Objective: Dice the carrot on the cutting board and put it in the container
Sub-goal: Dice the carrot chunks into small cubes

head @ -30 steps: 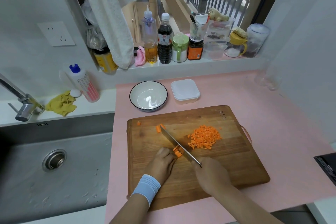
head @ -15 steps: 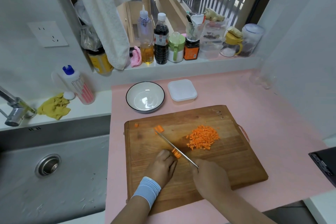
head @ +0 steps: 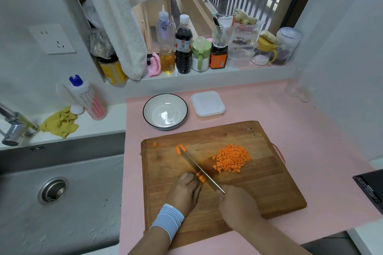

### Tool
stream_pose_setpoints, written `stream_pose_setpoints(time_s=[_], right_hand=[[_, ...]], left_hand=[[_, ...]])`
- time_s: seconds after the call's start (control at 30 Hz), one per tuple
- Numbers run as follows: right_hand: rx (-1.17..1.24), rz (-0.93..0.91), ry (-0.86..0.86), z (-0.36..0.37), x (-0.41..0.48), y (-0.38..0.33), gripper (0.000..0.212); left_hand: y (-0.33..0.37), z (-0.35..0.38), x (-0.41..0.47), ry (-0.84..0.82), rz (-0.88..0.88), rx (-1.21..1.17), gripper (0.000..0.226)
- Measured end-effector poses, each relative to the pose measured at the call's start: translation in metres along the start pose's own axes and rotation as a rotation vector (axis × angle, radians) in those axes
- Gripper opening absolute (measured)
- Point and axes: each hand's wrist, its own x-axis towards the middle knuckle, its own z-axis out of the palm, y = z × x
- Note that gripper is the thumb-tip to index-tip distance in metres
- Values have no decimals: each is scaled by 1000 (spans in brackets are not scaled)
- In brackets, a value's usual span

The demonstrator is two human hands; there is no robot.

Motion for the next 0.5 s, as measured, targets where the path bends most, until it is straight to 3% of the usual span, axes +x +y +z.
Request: stream_pose_setpoints(time_s=[0.5], right_hand=[[-17,-45,-6,-7,6,-4,27]], left_hand=[[4,-2,0,10,-14,1,10]])
